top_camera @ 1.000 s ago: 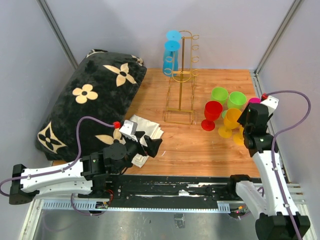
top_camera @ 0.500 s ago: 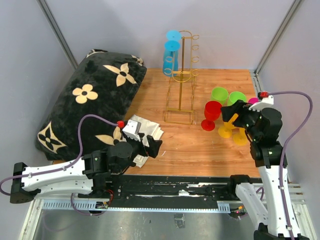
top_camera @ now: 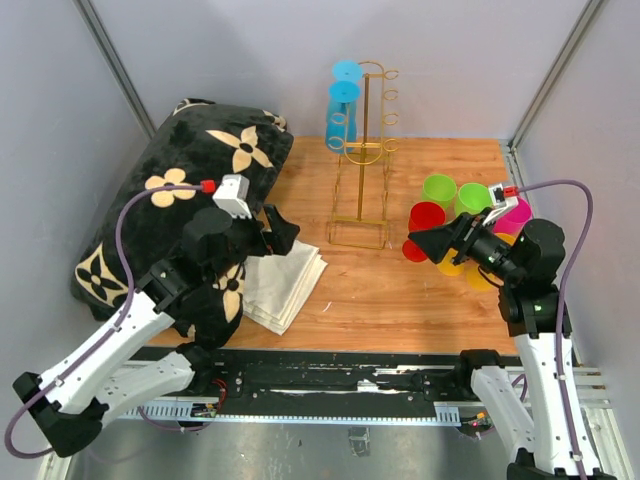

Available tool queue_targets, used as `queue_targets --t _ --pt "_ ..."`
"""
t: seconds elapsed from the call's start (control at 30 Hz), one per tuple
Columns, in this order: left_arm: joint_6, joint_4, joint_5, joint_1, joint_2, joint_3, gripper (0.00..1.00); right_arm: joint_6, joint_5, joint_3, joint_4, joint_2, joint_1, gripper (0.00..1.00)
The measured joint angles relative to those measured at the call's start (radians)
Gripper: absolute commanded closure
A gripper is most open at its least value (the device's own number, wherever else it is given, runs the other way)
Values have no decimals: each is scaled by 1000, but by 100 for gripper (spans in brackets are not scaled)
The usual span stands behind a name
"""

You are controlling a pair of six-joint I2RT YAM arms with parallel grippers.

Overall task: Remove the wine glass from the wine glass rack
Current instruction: Place the wine glass at the center of the board, then pick up the wine glass from the wine rack.

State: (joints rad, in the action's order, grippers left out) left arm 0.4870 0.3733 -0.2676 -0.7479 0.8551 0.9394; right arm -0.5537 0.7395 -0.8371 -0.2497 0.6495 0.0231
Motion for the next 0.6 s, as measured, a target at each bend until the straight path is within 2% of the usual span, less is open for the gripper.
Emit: queue_targets --t 0.1,0.3,0.47,0.6 --pt "-21 -2 111 96 39 41 0 -3 42 13 6 -9 0 16" --pt "-60 -16 296 246 215 228 0 -16 114 23 13 -9 0 15" --pt "-27 -80 446 445 284 295 3 -19 146 23 13 -8 0 14" --pt "20 -132 530 492 408 429 6 -19 159 21 13 1 0 14"
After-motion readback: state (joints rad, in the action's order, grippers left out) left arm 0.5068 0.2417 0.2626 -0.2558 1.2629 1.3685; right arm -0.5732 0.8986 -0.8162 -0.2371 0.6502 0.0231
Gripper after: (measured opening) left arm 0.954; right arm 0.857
